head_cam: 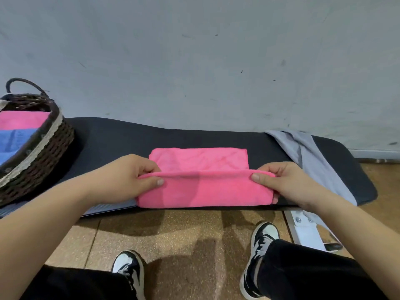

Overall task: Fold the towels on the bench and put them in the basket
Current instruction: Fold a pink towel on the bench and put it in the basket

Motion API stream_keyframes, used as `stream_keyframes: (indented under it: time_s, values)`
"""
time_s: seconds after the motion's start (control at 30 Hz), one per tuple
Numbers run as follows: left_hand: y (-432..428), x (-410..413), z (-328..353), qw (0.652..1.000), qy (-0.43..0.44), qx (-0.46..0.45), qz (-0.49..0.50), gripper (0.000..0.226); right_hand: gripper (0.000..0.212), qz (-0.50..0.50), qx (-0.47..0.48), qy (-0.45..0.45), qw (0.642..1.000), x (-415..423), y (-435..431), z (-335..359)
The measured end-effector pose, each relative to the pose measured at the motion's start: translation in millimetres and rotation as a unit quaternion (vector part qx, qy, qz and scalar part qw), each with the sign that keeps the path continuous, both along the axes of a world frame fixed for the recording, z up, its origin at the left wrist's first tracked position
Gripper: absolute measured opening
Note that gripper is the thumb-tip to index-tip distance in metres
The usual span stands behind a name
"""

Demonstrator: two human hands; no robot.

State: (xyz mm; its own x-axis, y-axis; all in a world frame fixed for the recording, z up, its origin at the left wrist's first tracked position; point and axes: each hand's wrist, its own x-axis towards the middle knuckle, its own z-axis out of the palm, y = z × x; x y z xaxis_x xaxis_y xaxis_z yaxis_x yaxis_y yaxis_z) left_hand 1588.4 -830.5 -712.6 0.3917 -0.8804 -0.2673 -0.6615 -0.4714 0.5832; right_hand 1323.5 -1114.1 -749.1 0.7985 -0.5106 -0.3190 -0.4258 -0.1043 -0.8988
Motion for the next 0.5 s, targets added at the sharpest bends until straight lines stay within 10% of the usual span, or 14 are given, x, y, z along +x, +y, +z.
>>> stream_keyframes:
  time_s: [0.5]
  values:
    - [-73.8, 56.0, -48.7, 0.977, -0.127, 0.011, 0.17, 0.008, 0.02, -0.2, -0.065, -0.031, 0.977, 87.0, -49.6, -52.4]
